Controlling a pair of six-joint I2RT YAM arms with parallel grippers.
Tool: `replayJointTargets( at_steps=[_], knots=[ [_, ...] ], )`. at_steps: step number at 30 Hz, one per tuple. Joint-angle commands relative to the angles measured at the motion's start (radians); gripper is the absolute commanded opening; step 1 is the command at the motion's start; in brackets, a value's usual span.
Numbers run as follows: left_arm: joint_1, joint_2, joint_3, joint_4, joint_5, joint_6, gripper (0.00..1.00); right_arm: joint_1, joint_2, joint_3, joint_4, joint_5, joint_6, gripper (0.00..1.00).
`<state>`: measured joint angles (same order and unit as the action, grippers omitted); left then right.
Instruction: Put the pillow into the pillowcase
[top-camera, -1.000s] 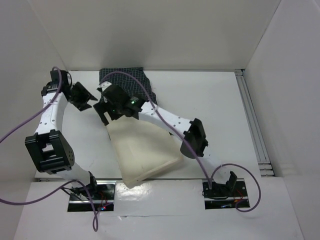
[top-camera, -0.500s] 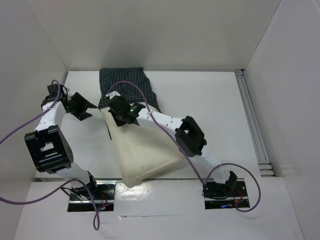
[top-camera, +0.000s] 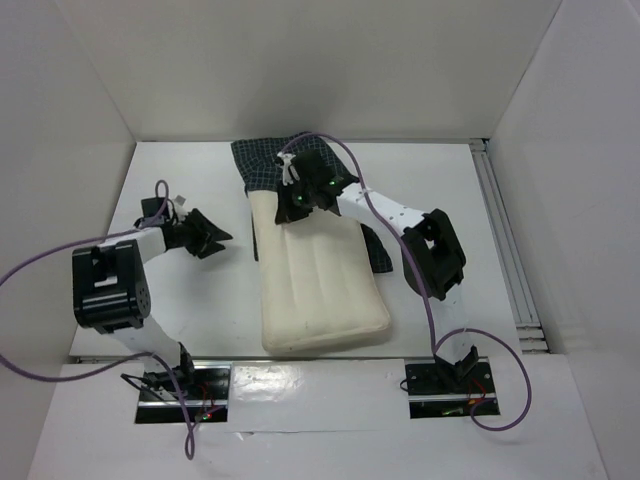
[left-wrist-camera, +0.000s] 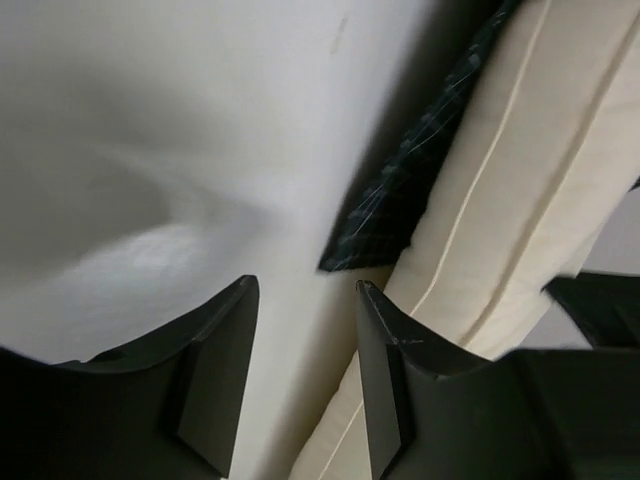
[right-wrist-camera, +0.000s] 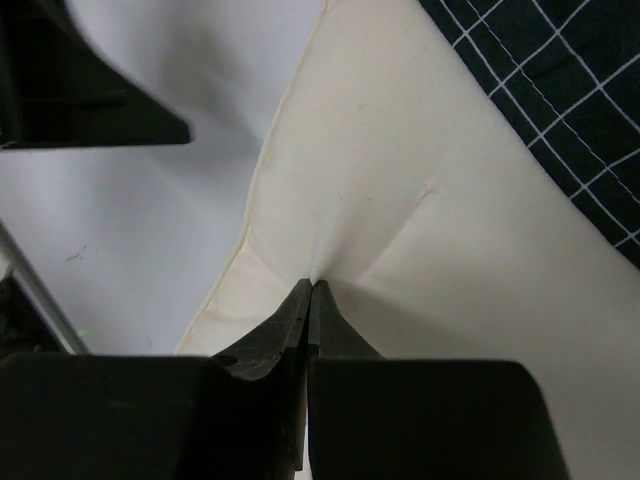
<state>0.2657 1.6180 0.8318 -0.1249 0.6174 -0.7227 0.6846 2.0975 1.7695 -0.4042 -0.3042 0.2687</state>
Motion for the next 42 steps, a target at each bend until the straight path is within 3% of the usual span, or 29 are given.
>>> replayJointTargets(
  at_steps=[1, 7, 10, 15, 24, 26, 28, 29, 30, 31, 39, 42],
  knots=[
    [-0.081, 0.107, 0.062, 0.194, 0.111, -0.038, 0.55, 0.015, -0.057, -0.011, 0.048, -0.209, -0.035, 0.00],
    [-0.219, 0.253, 0.219, 0.182, 0.016, -0.006, 0.58, -0.003, -0.076, -0.044, 0.048, -0.315, -0.068, 0.00],
    [-0.230, 0.276, 0.257, 0.182, -0.016, 0.017, 0.59, -0.014, -0.085, -0.056, 0.057, -0.338, -0.068, 0.00],
    [-0.240, 0.276, 0.245, 0.148, -0.090, 0.057, 0.58, -0.045, -0.094, -0.080, 0.077, -0.383, -0.059, 0.00],
    [-0.301, 0.309, 0.224, 0.228, -0.068, 0.046, 0.58, -0.057, -0.103, -0.081, 0.076, -0.423, -0.049, 0.00],
    [-0.310, 0.332, 0.246, 0.237, -0.068, 0.046, 0.55, -0.057, -0.103, -0.081, 0.076, -0.423, -0.049, 0.00],
    [-0.324, 0.332, 0.247, 0.251, -0.054, 0.019, 0.41, -0.057, -0.103, -0.090, 0.088, -0.423, -0.040, 0.00],
    [-0.324, 0.332, 0.236, 0.272, -0.044, -0.007, 0.13, -0.057, -0.103, -0.090, 0.079, -0.399, -0.030, 0.00],
    [-0.324, 0.332, 0.236, 0.272, -0.044, -0.007, 0.12, -0.057, -0.112, -0.081, 0.079, -0.380, -0.029, 0.00],
    [-0.324, 0.332, 0.225, 0.272, -0.044, -0.029, 0.00, -0.057, -0.113, -0.081, 0.055, -0.348, -0.029, 0.00],
    [-0.324, 0.163, 0.127, 0.330, 0.022, -0.070, 0.00, -0.057, -0.040, 0.113, -0.189, 0.282, 0.118, 0.00],
    [-0.324, 0.120, 0.075, 0.339, 0.064, -0.070, 0.00, -0.057, -0.057, 0.113, -0.162, 0.358, 0.179, 0.00]
  ],
)
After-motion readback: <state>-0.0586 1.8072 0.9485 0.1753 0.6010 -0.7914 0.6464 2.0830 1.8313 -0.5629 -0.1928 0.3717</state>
